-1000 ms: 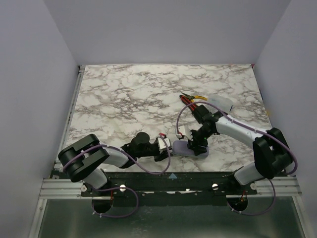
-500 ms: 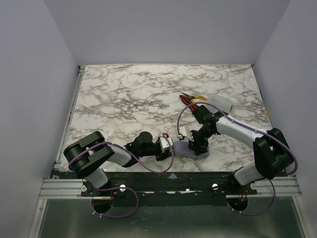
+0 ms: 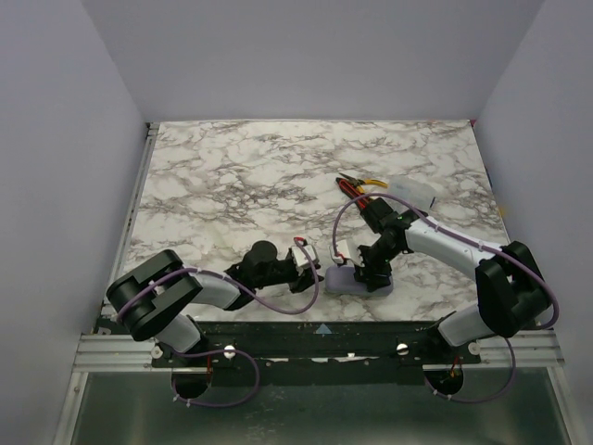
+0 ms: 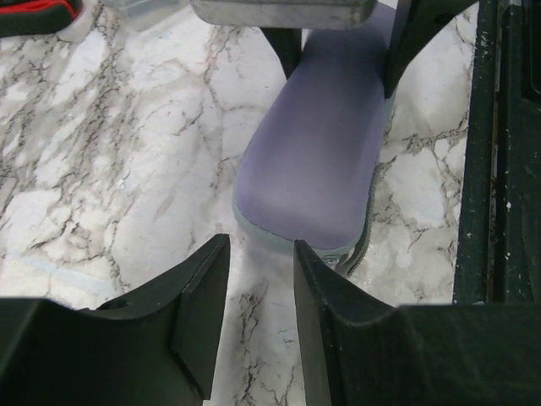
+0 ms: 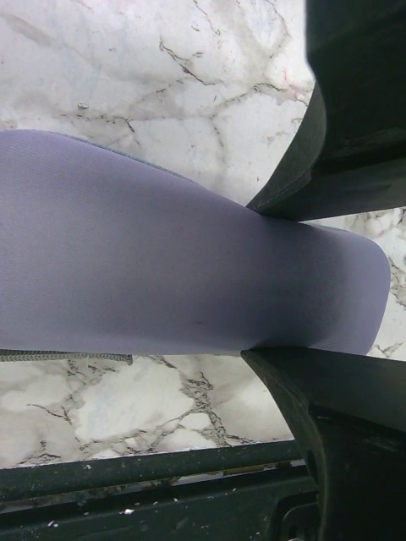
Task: Open the umbrella
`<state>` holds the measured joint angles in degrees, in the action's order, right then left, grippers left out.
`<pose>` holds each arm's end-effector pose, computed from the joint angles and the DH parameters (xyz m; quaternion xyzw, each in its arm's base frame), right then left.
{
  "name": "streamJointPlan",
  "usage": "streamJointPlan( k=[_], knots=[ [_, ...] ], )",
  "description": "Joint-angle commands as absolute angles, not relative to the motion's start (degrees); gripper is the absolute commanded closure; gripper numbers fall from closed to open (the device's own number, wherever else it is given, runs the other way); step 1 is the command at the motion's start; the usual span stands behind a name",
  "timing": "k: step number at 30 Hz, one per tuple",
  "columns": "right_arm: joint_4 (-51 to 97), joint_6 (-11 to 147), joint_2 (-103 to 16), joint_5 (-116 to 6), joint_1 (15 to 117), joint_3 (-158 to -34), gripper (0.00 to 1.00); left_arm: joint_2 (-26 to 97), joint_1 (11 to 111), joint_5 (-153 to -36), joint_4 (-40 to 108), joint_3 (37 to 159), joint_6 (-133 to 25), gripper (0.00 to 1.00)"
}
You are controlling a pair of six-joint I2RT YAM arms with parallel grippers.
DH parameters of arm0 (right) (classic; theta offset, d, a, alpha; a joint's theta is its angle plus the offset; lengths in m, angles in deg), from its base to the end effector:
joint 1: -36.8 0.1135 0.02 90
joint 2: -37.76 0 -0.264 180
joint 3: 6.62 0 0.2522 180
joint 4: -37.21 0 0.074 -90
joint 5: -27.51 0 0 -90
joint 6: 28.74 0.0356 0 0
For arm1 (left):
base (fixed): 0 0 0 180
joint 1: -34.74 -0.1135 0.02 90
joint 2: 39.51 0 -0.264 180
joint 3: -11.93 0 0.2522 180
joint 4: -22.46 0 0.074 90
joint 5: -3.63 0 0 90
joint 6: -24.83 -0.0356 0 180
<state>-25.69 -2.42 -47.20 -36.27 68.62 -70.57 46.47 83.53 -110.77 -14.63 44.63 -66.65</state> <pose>0.1986 0.1417 0.1807 -0.7280 0.6450 0.2036 0.1119 0.1566 -0.2011 0.1450 0.4469 0.6537 -0.3903 0.4698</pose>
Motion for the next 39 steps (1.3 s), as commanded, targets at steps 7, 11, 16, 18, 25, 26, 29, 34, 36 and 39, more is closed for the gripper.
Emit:
streamJointPlan(
  k=[7,11,16,18,25,26,29,34,36,39],
  knots=[
    [-30.0,-3.2,-48.3,-39.3,68.6,-69.0,0.46,50.6,86.8,-108.1,-13.0,46.0,-63.2,0.64],
    [-30.5,-4.4,-48.0,-39.0,68.1,-68.7,0.46,50.3,88.1,-109.1,-14.0,45.1,-62.9,0.63],
    [-30.6,-5.4,-48.2,-39.2,67.8,-68.7,0.46,51.1,90.2,-111.0,-14.0,45.2,-64.2,0.63],
    [-30.8,-6.0,-48.5,-39.3,67.5,-68.9,0.46,51.2,91.3,-110.3,-13.3,45.2,-64.2,0.63],
    [-32.0,-8.3,-48.2,-39.3,65.7,-68.9,0.46,52.3,91.9,-108.9,-12.7,45.7,-63.7,0.63],
    [-32.2,-8.4,-48.1,-39.2,65.7,-68.9,0.46,52.8,91.9,-108.6,-12.6,46.0,-63.6,0.64],
    [-32.1,-8.5,-47.8,-38.5,65.7,-68.9,0.46,54.4,92.1,-107.4,-12.3,47.0,-63.3,0.67],
    [-31.8,-7.9,-48.1,-37.9,65.7,-68.8,0.46,55.5,92.6,-106.6,-13.8,47.2,-62.9,0.65],
    [-31.4,-7.4,-48.2,-37.8,65.7,-68.7,0.46,55.5,92.8,-106.5,-14.5,47.1,-62.8,0.66],
    [-31.0,-6.5,-48.3,-37.6,65.7,-68.5,0.46,56.0,93.2,-106.9,-15.9,47.2,-62.3,0.66]
  ],
)
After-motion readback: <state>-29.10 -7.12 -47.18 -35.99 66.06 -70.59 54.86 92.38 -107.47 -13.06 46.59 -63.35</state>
